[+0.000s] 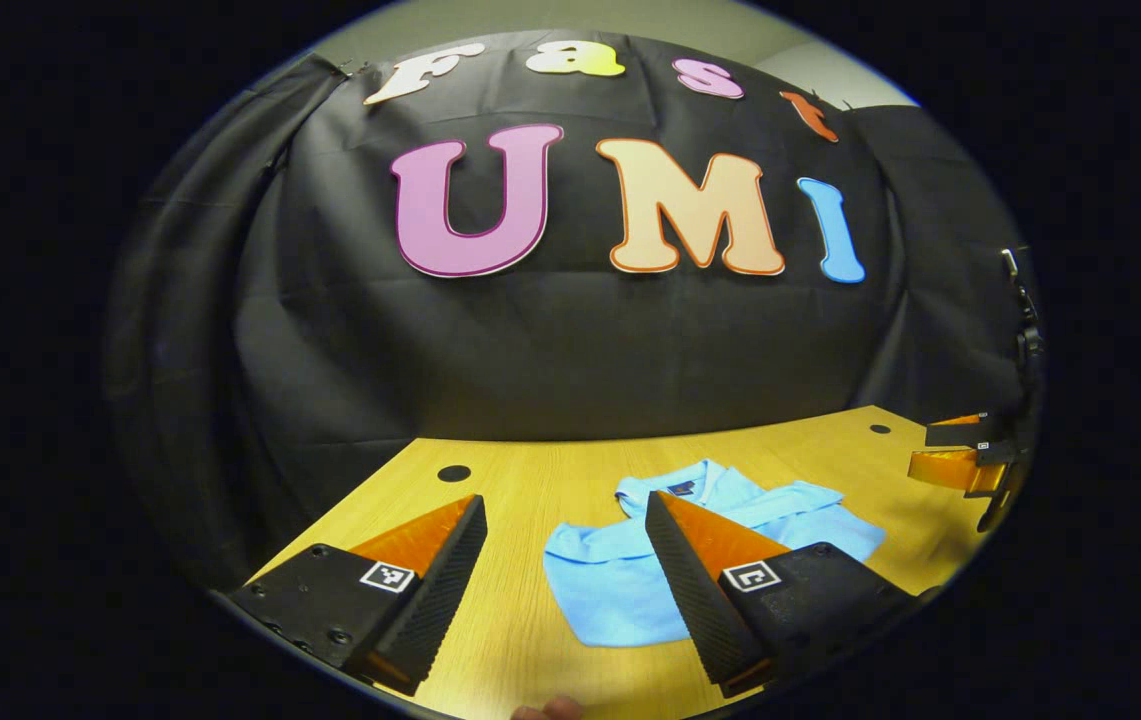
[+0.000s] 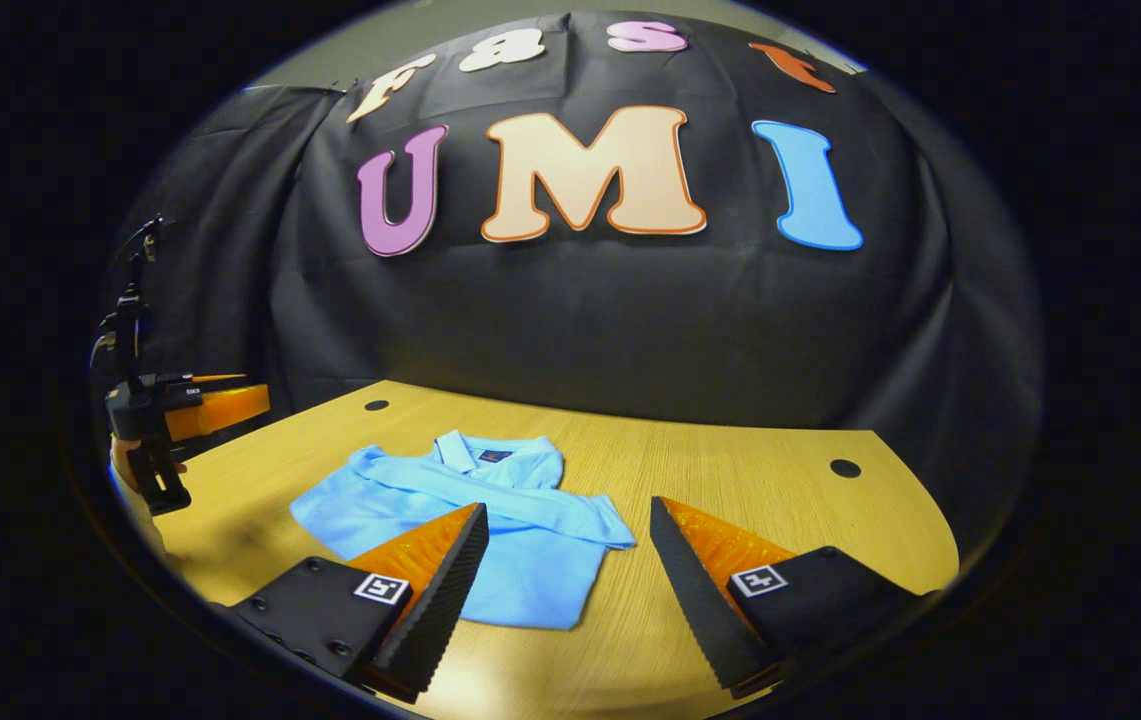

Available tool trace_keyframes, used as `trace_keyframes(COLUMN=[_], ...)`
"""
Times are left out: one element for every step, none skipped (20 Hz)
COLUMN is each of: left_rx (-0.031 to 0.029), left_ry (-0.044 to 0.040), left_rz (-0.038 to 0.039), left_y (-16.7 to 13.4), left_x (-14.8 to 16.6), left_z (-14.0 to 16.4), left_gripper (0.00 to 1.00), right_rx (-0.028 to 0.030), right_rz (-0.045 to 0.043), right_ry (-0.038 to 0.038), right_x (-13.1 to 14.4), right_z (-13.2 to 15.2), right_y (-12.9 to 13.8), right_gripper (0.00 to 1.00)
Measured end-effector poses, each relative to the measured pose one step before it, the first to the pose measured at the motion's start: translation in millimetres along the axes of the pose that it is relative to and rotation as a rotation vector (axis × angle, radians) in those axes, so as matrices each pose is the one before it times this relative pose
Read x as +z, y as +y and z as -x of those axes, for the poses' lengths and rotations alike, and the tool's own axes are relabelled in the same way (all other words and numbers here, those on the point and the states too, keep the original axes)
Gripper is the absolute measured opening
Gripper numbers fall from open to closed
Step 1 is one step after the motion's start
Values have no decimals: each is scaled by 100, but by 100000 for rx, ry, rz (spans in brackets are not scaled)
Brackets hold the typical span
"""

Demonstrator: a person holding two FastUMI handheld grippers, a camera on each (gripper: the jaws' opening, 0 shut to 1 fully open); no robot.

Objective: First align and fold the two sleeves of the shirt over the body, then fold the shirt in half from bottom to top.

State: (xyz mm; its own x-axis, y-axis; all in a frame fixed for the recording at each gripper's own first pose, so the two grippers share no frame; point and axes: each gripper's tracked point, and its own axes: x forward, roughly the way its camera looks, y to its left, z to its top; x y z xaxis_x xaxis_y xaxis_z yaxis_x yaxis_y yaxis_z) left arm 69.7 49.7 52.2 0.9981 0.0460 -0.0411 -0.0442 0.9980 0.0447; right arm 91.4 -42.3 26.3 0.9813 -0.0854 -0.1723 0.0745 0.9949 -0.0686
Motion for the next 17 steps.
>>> trace_keyframes(left_rx=[-281,89,404,579,522,122,39,-1,-511,192,-529,-202,-170,-291,-368,-2,-79], left_ry=[-674,-467,-761,-171,-65,61,-155,105,592,255,260,555,1077,1124,887,491,102], left_rz=[1102,1119,759,378,185,264,316,448,-426,-58,-349,-224,105,223,303,586,307], left_y=[-51,-21,69,46,50,-96,-148,-159,-155,-115,-280,-215,-137,-250,-179,-159,-118], left_x=[-362,-350,-302,-355,-391,-358,-387,-326,-573,-621,-544,-554,-523,-415,-277,-84,97], left_z=[1162,1007,911,860,804,709,666,619,456,393,272,219,160,204,15,0,-13], left_gripper=[95,95,95,95,95,95,95,95,95,96,95,96,96,96,96,95,95], right_rx=[-898,-280,57,696,557,815,79,480,814,1261,452,110,-90,-326,143,288,380], right_rz=[1080,883,-144,-1064,-1336,-761,-297,8,-763,-689,-492,249,566,25,-145,-407,-347], right_ry=[-1462,-1017,-889,-641,43,-473,-263,-554,-40,-719,-896,-482,-416,-141,-218,-81,-207], right_x=[-475,-399,-612,-469,-419,-309,-270,-186,-58,-96,-1,6,-48,57,7,121,36], right_z=[1324,1072,977,880,1031,740,917,714,661,364,351,253,315,188,127,98,172], right_y=[-133,72,246,401,297,204,-26,76,272,350,105,-75,-85,-78,-8,-29,35], right_gripper=[100,100,100,100,100,100,100,100,100,100,100,100,100,100,100,100,100])
